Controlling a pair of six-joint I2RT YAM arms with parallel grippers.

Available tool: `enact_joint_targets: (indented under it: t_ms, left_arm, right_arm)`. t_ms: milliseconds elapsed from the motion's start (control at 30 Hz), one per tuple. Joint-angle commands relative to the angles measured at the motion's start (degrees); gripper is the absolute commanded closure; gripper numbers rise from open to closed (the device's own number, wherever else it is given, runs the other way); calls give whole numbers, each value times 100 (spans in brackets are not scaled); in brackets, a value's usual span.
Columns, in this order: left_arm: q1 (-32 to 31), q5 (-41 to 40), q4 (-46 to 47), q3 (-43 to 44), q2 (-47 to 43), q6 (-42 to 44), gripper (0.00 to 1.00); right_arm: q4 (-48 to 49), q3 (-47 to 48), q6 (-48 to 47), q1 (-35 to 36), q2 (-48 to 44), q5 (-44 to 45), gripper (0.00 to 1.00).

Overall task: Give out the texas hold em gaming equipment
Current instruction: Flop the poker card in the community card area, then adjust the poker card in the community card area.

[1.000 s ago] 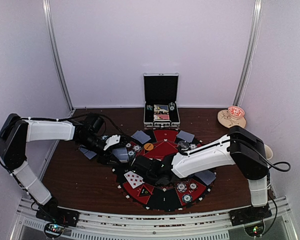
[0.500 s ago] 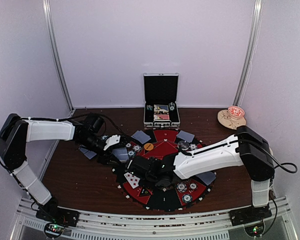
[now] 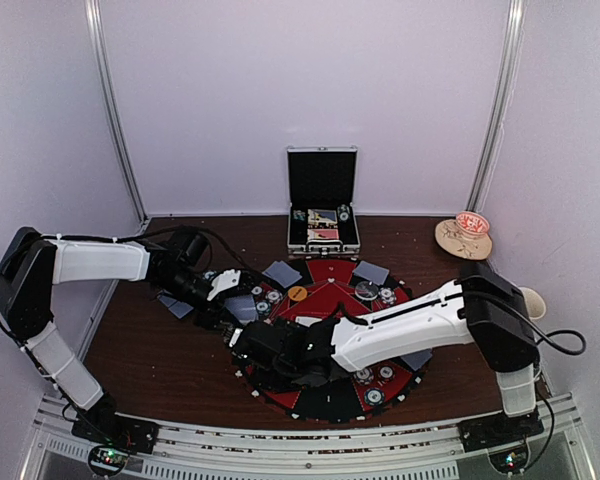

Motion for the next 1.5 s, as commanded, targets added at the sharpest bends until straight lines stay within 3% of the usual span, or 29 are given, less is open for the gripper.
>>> enact_joint_targets:
  t_ms: [0, 1033, 1467]
  left_arm:
    - [57, 152, 24, 64, -78, 54, 55]
    - [77, 170, 28, 56, -84, 56, 54]
    - [78, 183, 25, 59, -81, 55, 55]
  right_arm:
    - [178, 265, -2, 21, 327, 86, 0]
    - [160, 969, 334, -517, 1258, 2071, 0]
    - [34, 1141, 434, -561, 1141, 2755, 0]
